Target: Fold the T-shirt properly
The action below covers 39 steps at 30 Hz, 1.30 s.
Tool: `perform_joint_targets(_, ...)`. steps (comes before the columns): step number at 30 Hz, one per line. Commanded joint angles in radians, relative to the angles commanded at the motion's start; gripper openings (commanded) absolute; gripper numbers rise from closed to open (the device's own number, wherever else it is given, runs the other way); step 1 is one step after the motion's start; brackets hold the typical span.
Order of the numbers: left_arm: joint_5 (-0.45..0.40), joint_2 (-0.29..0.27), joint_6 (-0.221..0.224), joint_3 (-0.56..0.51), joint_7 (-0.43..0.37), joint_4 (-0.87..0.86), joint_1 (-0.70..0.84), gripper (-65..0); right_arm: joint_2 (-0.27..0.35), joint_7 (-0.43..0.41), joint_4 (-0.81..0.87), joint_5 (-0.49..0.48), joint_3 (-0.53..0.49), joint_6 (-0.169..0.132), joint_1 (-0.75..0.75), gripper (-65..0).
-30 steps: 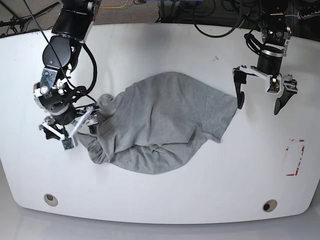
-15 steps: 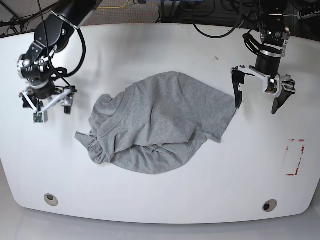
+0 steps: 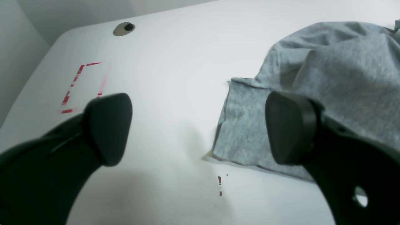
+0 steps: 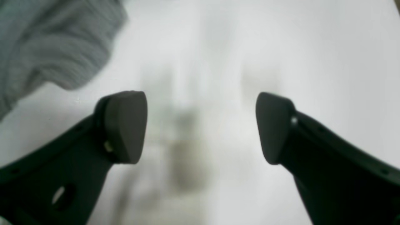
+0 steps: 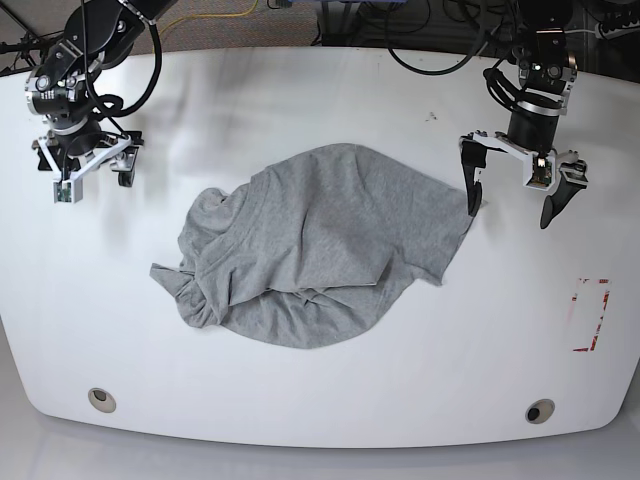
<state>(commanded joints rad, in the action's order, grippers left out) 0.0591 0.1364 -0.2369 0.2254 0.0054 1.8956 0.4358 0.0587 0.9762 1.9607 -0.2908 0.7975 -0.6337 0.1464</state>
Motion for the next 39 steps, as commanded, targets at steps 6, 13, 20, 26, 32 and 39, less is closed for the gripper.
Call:
perform_joint_targets(6,0.000,0.001,0.001,0.006,0.001,0.008,-0.006,-0.2,-0.027,-0.007,-0.004,-0.021,0.012,-0.013,0.054,-14.0)
perform_joint_targets(13,-0.017,0.005,-0.003,0.025,0.060,-0.009,0.008,-1.5,-0.053,0.028,-0.027,-0.012,-0.002,-0.013,0.084,-14.9)
perform_joint_targets(20,-0.015,0.004,-0.005,0.058,0.118,-0.008,0.004,-1.5,-0.053,0.063,-0.022,-0.012,-0.003,-0.015,0.077,-18.4)
perform_joint_targets(26,-0.015,0.005,-0.006,0.065,0.118,-0.006,-0.001,-1.5,-0.053,0.063,-0.022,-0.012,-0.003,-0.018,0.074,-20.1)
perform_joint_targets(32,-0.015,0.007,-0.006,0.065,0.120,0.009,-0.007,-1.4,-0.053,0.063,-0.022,-0.017,-0.023,-0.018,0.072,-19.8)
perform_joint_targets(39,-0.015,0.007,-0.006,0.062,0.121,0.014,-0.008,-1.4,-0.055,0.063,0.015,-0.020,-0.117,-0.015,0.048,-19.8)
